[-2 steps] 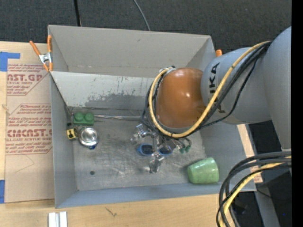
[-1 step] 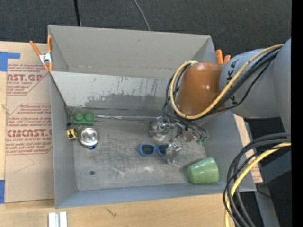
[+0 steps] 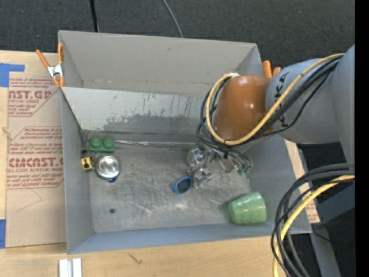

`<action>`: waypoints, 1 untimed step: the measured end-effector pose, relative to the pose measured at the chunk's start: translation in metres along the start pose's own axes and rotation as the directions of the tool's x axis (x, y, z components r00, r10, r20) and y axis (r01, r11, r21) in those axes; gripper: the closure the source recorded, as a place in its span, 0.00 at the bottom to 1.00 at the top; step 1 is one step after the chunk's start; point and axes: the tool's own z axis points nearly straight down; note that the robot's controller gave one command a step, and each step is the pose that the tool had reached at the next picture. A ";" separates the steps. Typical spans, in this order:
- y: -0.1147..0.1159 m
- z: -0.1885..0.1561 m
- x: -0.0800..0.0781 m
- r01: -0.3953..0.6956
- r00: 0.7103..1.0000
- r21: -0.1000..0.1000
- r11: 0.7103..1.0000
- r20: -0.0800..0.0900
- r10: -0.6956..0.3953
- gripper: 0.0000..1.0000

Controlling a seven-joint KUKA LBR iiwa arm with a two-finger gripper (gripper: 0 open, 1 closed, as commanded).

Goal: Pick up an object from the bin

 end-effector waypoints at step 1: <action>-0.004 -0.187 0.039 0.061 0.998 0.006 0.998 0.007 -0.061 1.00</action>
Offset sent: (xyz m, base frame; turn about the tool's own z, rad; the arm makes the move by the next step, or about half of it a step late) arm -0.0357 -0.0199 0.1822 -0.0627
